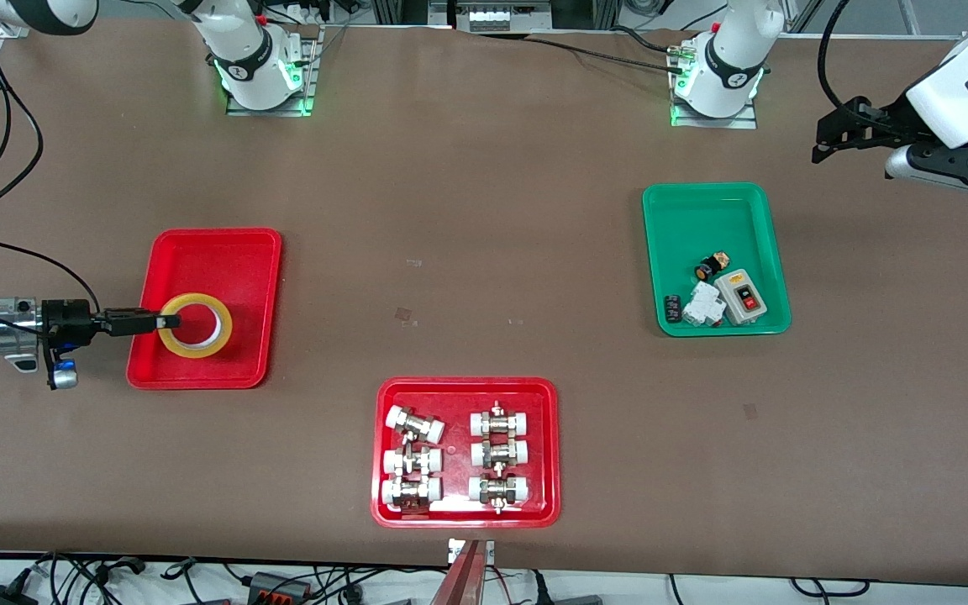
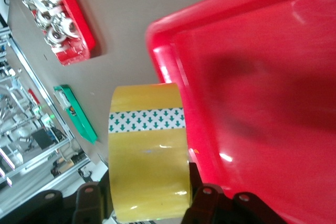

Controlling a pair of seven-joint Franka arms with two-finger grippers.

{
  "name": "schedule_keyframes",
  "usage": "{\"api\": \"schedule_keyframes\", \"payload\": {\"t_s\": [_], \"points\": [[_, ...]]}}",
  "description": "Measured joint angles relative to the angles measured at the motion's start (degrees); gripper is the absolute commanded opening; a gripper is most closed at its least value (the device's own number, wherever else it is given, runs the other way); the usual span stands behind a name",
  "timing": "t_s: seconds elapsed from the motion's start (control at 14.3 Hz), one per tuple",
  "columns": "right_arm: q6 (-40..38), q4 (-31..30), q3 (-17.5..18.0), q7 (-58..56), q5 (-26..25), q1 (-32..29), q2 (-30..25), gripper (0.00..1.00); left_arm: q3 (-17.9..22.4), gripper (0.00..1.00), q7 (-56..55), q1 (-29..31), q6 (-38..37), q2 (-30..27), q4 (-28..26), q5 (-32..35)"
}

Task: Left arm passes tape to right arm into tray
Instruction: 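Lower the tape into the red tray and open the right gripper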

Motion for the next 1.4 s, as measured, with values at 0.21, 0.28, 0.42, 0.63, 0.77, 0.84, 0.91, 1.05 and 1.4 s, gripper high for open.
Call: {"api": "schedule_keyframes", "payload": {"t_s": [0.21,0.28,0.42,0.63,0.77,0.84,0.91,1.05,1.4], "points": [[-0.1,-0.1,0.2,-3.8,-0.2,-0.6,2.5,0.29,0.3,1.0,0.0,-0.1,4.7,0.1,-0.6,2.5],[-0.1,-0.1,0.3,-4.1,-0.5,-0.5,3.0,0.3,0.4,1.0,-0.3,-0.1,4.5,-0.1,-0.6,3.0],[0.0,-0.5,0.5,-4.4,-1.1,-0.3,3.4,0.47,1.4,1.0,-3.5,-0.2,3.0,-0.6,-0.6,3.1],[0.2,-1.3,0.6,-5.3,-1.8,-0.3,3.7,1.0,2.1,1.0,-8.4,-0.2,2.7,-1.0,-0.6,3.1],[1.5,-2.4,0.6,-6.9,-2.0,-0.3,3.9,1.0,2.1,1.0,-8.9,-0.1,4.2,-1.0,-0.7,3.1],[2.3,-3.3,0.7,-7.7,-2.1,-0.3,3.9,1.0,2.1,1.0,-8.9,-0.1,5.0,-1.0,-0.7,3.0],[2.9,-4.1,0.7,-8.1,-2.1,-0.2,3.9,1.0,2.1,1.0,-9.0,0.0,5.5,-1.0,-0.8,2.9],[4.2,-5.4,0.9,-8.6,-3.0,0.0,4.0,1.0,2.4,1.0,-9.0,0.3,6.2,-0.4,-1.0,2.2],[10.0,-5.6,1.3,-9.1,-13.7,3.7,0.9,1.0,2.4,1.0,-9.0,0.6,6.7,0.5,-1.0,1.6]]}}
